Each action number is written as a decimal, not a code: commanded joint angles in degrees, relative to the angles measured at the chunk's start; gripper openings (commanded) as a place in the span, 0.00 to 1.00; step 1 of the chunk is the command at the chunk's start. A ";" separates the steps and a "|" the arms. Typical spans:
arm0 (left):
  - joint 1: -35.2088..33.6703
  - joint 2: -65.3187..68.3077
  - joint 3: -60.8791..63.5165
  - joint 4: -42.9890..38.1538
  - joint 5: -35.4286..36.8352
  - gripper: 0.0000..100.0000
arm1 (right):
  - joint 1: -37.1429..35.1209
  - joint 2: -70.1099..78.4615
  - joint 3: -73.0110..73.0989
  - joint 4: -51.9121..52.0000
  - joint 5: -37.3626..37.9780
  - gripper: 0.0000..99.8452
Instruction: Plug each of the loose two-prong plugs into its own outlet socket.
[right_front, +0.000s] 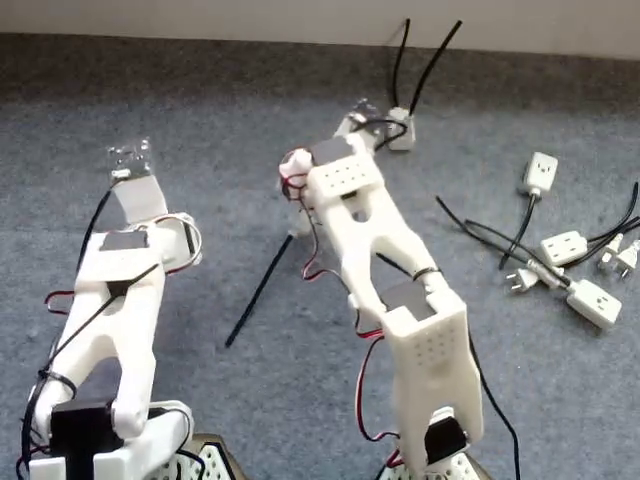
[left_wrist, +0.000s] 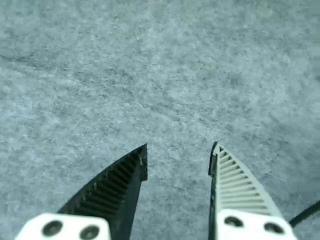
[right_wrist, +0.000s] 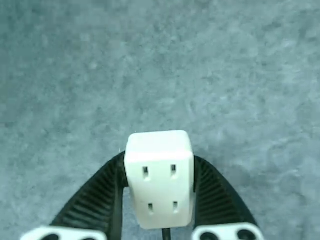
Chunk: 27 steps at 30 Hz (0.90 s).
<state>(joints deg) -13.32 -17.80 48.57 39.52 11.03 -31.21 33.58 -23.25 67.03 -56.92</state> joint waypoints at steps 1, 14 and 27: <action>-1.01 -1.98 -1.98 -0.70 0.53 0.21 | -3.91 -0.84 1.54 -6.20 -0.53 0.06; -1.10 -1.89 -1.98 -0.88 4.31 0.21 | -1.89 -1.10 2.07 -6.29 11.60 0.17; -1.10 -1.71 -1.98 -0.97 4.31 0.21 | 2.95 -11.47 -7.52 13.14 12.22 0.38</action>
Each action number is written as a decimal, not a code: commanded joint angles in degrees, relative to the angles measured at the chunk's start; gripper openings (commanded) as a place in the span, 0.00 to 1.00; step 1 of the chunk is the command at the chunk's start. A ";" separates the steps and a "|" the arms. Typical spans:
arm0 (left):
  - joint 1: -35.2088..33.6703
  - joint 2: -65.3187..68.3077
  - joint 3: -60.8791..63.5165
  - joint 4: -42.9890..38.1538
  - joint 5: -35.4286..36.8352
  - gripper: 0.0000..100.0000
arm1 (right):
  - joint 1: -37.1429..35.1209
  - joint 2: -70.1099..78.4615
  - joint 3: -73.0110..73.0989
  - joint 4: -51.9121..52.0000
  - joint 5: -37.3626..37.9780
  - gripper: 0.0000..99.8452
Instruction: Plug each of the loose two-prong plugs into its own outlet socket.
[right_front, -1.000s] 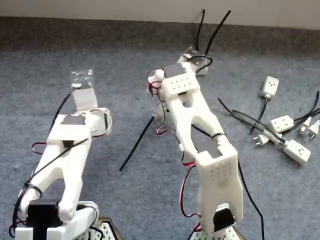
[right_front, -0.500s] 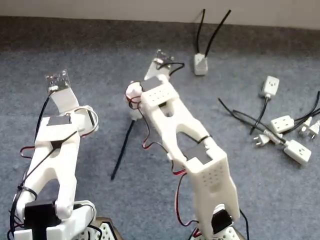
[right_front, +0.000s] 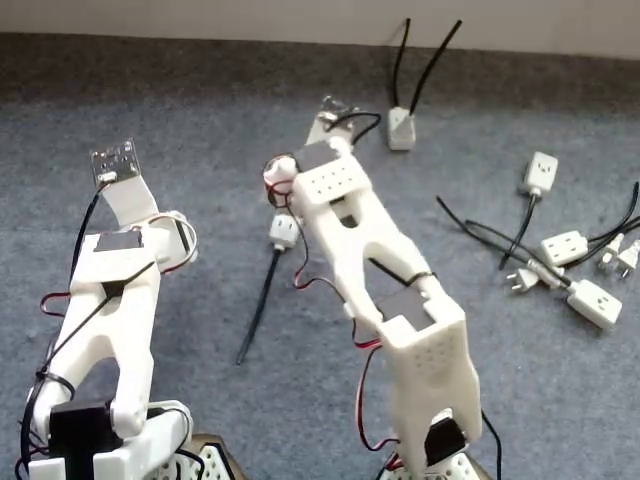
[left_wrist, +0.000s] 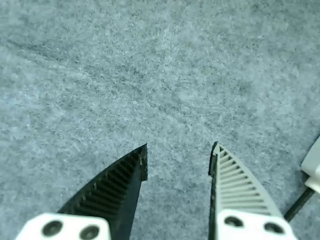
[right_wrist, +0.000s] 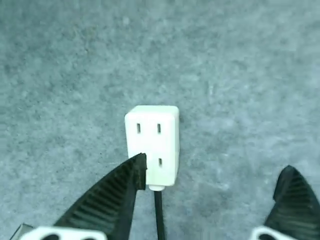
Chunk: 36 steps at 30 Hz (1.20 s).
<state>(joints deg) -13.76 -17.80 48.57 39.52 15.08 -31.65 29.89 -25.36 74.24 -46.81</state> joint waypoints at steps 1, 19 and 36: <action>-0.66 -1.63 -1.98 -0.97 0.26 0.21 | 4.44 -9.71 -6.73 7.87 4.31 0.38; -0.66 -1.54 -1.89 -0.97 0.18 0.21 | 61.76 -14.81 -12.00 10.15 43.87 0.38; -0.48 -1.45 -1.89 -0.97 0.09 0.21 | 71.78 30.64 -48.40 0.22 51.87 0.38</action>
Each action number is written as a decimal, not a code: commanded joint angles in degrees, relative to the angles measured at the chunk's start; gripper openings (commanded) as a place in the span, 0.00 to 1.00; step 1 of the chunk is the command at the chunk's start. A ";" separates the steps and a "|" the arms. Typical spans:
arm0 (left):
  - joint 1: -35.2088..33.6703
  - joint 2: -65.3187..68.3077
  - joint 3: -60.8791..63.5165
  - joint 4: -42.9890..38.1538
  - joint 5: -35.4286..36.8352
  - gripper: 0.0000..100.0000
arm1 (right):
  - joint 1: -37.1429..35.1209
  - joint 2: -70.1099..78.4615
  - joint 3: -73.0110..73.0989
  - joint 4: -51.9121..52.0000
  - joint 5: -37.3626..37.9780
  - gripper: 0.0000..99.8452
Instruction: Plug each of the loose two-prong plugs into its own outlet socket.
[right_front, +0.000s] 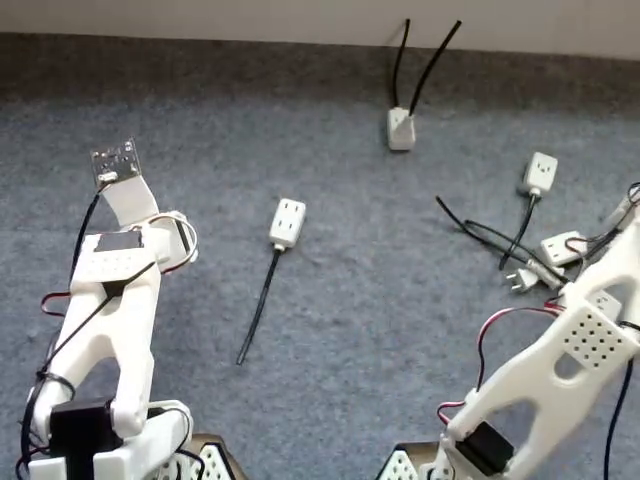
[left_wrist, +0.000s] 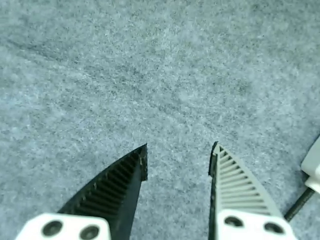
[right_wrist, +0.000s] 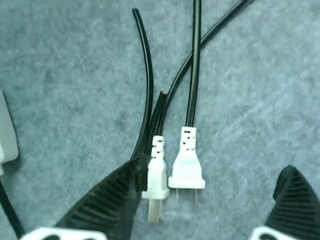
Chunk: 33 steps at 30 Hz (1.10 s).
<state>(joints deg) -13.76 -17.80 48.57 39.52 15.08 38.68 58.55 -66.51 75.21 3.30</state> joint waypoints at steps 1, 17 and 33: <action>-0.40 -1.45 -1.89 -0.97 0.09 0.21 | 1.54 3.56 -8.57 -0.84 2.99 0.38; -0.31 -1.45 -1.89 -0.97 0.09 0.21 | 0.84 9.01 -10.86 -0.22 3.96 0.19; -0.31 -1.45 -1.89 -0.97 0.09 0.21 | 6.29 6.37 -12.53 1.89 5.54 0.19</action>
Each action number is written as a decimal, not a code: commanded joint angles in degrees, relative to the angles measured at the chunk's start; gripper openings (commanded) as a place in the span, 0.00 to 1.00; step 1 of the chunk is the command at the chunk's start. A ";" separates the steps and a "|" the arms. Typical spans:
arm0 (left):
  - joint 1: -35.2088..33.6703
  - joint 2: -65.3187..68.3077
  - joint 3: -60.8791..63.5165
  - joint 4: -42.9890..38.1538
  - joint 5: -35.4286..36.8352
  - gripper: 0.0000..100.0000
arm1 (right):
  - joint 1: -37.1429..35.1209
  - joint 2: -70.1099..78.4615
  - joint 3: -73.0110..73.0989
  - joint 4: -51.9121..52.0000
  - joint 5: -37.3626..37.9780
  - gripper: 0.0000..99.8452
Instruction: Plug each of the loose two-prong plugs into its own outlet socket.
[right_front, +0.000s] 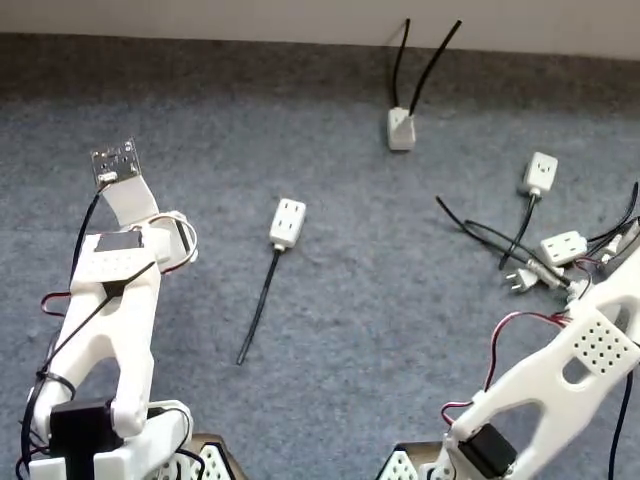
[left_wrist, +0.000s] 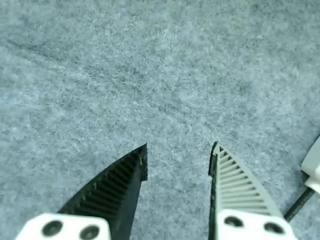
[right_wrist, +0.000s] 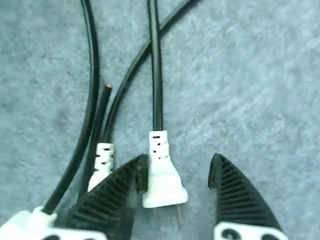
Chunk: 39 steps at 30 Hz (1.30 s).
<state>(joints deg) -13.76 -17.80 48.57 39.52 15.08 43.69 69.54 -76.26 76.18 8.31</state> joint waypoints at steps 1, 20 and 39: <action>-0.31 -1.45 -1.89 -0.97 0.09 0.21 | 1.19 -4.79 -2.68 1.10 0.53 0.19; -0.31 -1.45 -1.80 -0.97 0.26 0.21 | -4.53 1.71 -8.31 6.90 0.62 0.01; -0.57 -1.45 -1.89 -0.97 0.35 0.21 | -21.14 -16.84 -22.37 25.10 -7.82 0.02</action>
<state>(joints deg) -13.76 -17.80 48.57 39.52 15.08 27.69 60.57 -94.20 98.86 3.12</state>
